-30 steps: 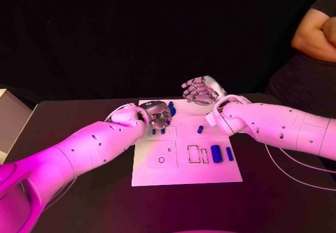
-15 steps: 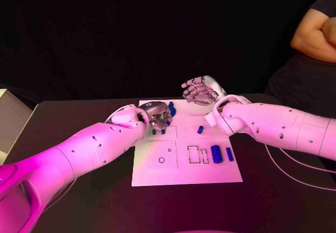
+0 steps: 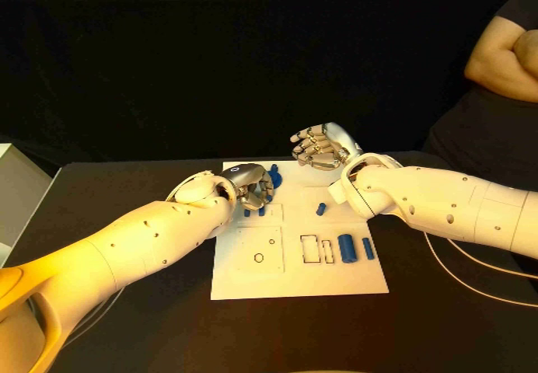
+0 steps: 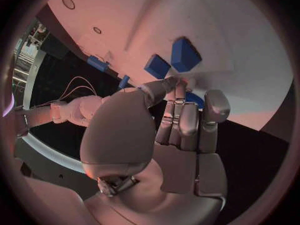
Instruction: Assemble the parts on the task board
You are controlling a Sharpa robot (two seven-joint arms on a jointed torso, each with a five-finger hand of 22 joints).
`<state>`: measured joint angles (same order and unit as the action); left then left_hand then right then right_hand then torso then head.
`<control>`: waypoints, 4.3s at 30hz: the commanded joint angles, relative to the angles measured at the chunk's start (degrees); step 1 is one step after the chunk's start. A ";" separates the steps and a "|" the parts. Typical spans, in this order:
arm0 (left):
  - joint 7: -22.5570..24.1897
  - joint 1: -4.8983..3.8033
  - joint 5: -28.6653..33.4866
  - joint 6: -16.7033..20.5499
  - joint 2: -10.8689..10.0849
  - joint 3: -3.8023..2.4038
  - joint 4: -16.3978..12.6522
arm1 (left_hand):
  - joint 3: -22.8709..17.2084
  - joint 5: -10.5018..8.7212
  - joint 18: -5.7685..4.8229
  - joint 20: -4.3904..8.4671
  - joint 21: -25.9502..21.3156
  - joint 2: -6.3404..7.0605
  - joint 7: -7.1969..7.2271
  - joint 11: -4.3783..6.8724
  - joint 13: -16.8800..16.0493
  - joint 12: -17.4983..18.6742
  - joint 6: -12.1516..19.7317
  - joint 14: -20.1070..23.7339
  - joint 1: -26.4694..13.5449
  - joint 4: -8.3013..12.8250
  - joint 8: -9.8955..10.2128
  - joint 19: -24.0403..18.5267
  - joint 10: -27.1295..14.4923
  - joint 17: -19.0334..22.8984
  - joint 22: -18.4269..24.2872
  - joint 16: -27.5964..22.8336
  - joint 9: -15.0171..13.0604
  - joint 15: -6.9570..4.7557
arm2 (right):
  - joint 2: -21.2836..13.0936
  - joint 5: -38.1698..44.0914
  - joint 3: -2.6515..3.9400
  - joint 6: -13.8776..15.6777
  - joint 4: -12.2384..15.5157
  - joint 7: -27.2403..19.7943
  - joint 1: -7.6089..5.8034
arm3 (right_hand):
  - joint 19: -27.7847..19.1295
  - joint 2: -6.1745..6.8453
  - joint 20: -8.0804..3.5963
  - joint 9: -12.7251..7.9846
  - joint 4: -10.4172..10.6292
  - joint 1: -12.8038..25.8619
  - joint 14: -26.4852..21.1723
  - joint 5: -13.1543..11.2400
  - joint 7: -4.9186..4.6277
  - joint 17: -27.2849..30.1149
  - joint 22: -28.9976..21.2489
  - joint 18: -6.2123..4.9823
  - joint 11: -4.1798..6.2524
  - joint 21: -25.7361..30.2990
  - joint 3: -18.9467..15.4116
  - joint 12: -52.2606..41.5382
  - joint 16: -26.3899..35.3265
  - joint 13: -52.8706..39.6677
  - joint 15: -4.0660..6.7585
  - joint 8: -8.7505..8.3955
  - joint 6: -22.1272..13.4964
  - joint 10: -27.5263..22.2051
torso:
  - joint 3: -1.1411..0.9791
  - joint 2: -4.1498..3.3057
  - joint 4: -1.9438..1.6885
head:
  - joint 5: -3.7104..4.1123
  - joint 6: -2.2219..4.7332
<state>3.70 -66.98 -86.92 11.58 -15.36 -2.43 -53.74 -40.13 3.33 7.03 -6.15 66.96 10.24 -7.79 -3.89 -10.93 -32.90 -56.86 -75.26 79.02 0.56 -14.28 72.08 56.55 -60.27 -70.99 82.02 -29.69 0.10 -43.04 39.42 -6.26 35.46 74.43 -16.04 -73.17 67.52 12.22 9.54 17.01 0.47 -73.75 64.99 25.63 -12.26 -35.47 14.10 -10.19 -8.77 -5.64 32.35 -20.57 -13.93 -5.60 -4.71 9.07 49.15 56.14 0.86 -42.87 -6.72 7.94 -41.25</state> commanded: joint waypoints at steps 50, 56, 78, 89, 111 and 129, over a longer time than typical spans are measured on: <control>-3.97 -0.21 4.03 -4.48 -7.06 -3.85 -6.87 | 0.41 -0.08 -0.42 -0.29 -0.10 0.11 -0.19 -0.44 0.49 2.06 -0.31 -0.40 -0.84 -0.04 0.92 0.24 0.81 0.38 0.20 0.13 0.01 0.47 | -0.25 0.13 0.04 -1.10 -0.27 -0.46 0.05 | -0.39 -0.33 0.08 -0.10 -0.36 0.39 -0.03 0.38 -0.72 0.19 -0.11 0.31 -0.05 0.28 0.21 0.37 0.61 0.25 -0.03 0.09 0.28 -0.07 | -0.05 -0.08 0.01 | -0.31 0.14; -4.15 -0.19 4.07 -5.29 -6.67 -3.90 -6.59 | 0.41 -0.08 -0.42 -0.29 -0.10 0.11 -0.19 -0.44 0.49 2.06 -0.31 -0.40 -0.84 -0.04 0.92 0.24 0.81 0.38 0.20 0.13 0.01 0.47 | -0.20 0.14 0.04 -1.12 -0.29 -0.47 0.06 | -0.39 -0.33 0.08 -0.10 -0.36 0.39 -0.03 0.38 -0.72 0.19 -0.11 0.31 -0.05 0.28 0.21 0.37 0.61 0.25 -0.03 0.09 0.28 -0.07 | -0.06 -0.07 -0.01 | -0.29 0.10; -5.03 -0.12 3.95 -6.86 -5.49 -3.89 -5.21 | 0.42 -0.11 -0.33 -0.31 -0.38 0.05 -0.27 -0.51 0.49 2.26 -0.39 -0.13 -0.79 -0.02 0.99 0.02 0.98 0.93 0.43 0.00 0.01 0.52 | -0.05 0.14 0.04 -1.00 -0.28 -0.64 0.08 | -0.39 -0.33 0.08 -0.10 -0.36 0.39 -0.03 0.38 -0.72 0.19 -0.11 0.31 -0.05 0.28 0.21 0.37 0.61 0.25 -0.03 0.09 0.28 -0.07 | -0.05 -0.04 -0.01 | -0.52 0.02; -5.34 -0.07 3.92 -7.85 -5.03 -3.87 -4.83 | 0.44 -0.13 -0.28 -0.32 -0.57 0.05 -0.30 -0.54 0.50 2.32 -0.38 -0.03 -0.81 -0.03 1.02 -0.14 0.99 1.10 0.59 -0.05 0.02 0.54 | -0.06 0.14 0.04 -0.99 -0.26 -0.65 0.08 | -0.39 -0.33 0.08 -0.10 -0.36 0.39 -0.03 0.38 -0.72 0.19 -0.11 0.31 -0.05 0.28 0.21 0.37 0.61 0.25 -0.03 0.09 0.28 -0.07 | -0.08 -0.06 0.02 | -0.47 -0.08; -6.91 -0.03 3.02 -10.44 -4.69 -3.75 -4.10 | 0.29 -0.08 -0.26 -0.38 -0.65 -0.28 -0.42 -0.62 0.49 2.70 -0.43 0.18 -0.40 0.15 1.22 -0.24 1.13 1.35 0.64 -0.12 0.04 0.63 | -0.21 0.14 0.04 -0.94 -0.12 -0.68 0.08 | -0.39 -0.33 0.08 -0.10 -0.36 0.39 -0.03 0.38 -0.72 0.19 -0.11 0.31 -0.05 0.28 0.21 0.37 0.61 0.25 -0.03 0.09 0.28 -0.07 | -0.04 -0.07 0.01 | -0.29 -0.17; -7.61 0.08 3.15 -10.19 -5.21 -3.74 -5.59 | 0.20 -0.11 -0.21 -0.39 -0.81 -0.56 -0.57 -0.73 0.45 2.94 -0.48 0.42 -0.16 0.25 1.37 -0.38 1.24 1.77 0.78 -0.21 0.06 0.69 | -0.40 0.14 0.04 -0.92 -0.07 -0.68 0.08 | -0.45 -0.34 0.12 -0.18 -0.49 0.48 0.24 0.39 -0.74 0.48 -0.20 0.30 -0.07 0.21 0.22 0.45 1.10 0.72 -0.05 0.11 0.30 0.06 | -0.05 -0.04 -0.02 | -0.16 -0.29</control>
<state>-4.21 -67.07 -83.71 3.03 -20.76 -6.26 -58.85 -39.98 3.35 7.05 -6.35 66.41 10.07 -8.52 -4.51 -10.50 -30.17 -57.37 -75.14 78.75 0.39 -12.94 71.87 57.56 -58.59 -70.28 82.02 -29.64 0.63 -43.44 39.42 -6.26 35.09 74.27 -16.03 -73.09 67.52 11.98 9.54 16.89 0.32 -73.51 65.00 25.63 -12.46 -35.05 13.95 -10.19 -8.93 -5.64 32.50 -20.27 -12.99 -4.93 -4.71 9.07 49.36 56.31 0.83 -42.95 -6.73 7.78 -41.52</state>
